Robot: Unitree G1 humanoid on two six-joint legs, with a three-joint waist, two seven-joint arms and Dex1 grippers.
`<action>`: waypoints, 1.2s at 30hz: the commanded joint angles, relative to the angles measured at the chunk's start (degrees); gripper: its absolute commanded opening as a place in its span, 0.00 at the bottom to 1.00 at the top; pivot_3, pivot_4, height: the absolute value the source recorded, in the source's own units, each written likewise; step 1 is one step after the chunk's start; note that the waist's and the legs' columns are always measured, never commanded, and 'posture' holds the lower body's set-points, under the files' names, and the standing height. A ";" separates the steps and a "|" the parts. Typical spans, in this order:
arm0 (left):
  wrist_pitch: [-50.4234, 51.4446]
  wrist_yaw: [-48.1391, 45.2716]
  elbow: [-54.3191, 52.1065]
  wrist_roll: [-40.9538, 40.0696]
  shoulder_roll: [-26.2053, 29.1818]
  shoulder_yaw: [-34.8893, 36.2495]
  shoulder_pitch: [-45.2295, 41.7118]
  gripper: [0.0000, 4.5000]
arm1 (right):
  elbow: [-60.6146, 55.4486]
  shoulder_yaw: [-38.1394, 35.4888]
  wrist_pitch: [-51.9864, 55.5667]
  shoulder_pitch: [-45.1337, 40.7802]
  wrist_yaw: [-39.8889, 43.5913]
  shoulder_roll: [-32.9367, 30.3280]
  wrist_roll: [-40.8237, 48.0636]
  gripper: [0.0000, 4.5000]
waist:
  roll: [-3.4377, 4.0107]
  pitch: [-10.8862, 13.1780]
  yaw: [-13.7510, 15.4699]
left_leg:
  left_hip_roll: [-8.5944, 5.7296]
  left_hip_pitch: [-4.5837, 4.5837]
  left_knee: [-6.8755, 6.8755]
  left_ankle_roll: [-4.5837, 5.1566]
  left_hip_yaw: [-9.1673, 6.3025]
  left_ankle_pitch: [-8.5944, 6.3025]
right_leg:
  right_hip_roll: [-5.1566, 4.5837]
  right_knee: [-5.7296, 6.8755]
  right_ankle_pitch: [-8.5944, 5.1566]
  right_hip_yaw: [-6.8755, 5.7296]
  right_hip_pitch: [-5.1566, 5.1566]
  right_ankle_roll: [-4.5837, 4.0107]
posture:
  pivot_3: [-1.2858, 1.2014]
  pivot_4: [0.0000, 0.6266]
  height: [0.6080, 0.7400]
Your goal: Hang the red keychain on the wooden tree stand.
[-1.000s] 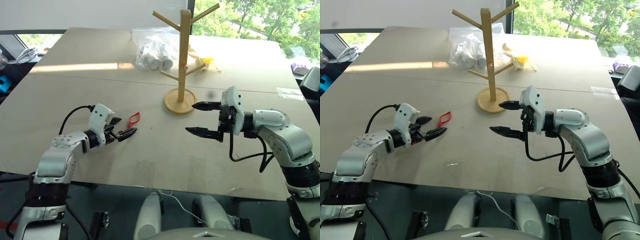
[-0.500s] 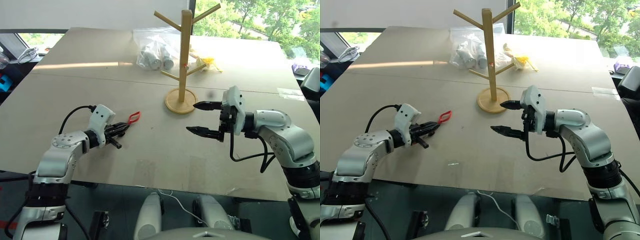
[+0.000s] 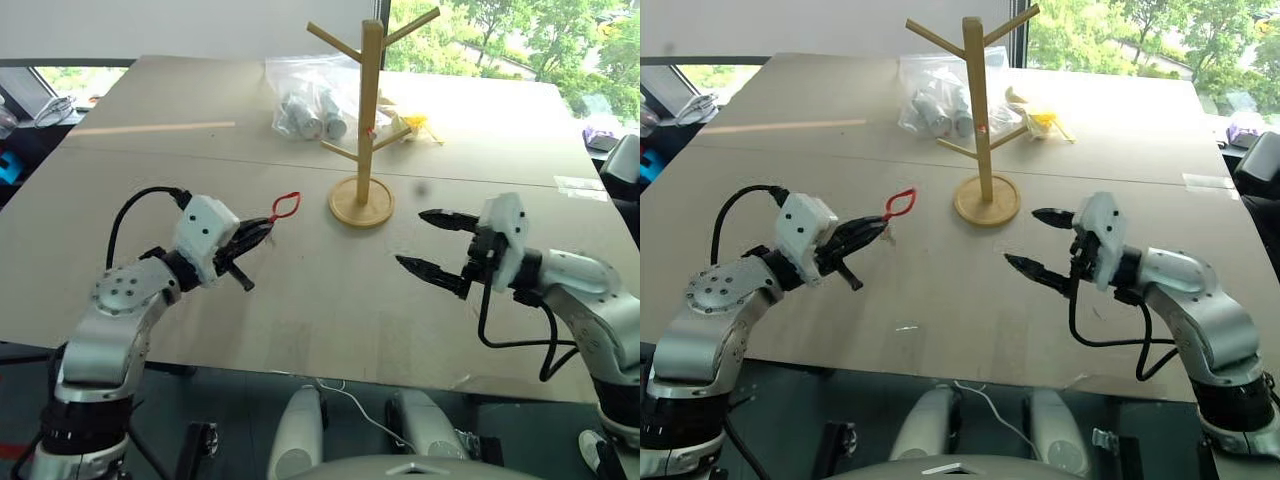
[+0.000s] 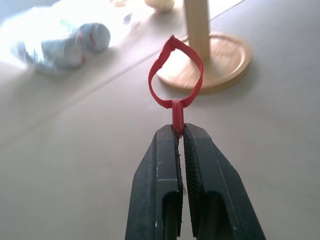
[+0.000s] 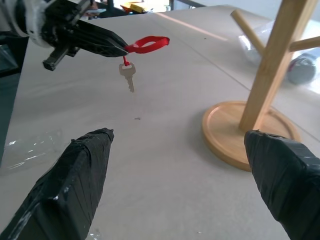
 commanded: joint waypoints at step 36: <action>-21.06 7.26 17.14 22.34 -11.58 -14.87 -22.56 0.29 | -12.99 -6.64 4.40 3.80 -17.24 -1.21 8.86 1.00 | -0.01 -0.02 -0.02 | -0.03 -0.05 0.06 0.01 -0.03 0.00 | 0.03 -0.02 0.01 0.00 0.02 0.02 | 0.52 0.24 1.00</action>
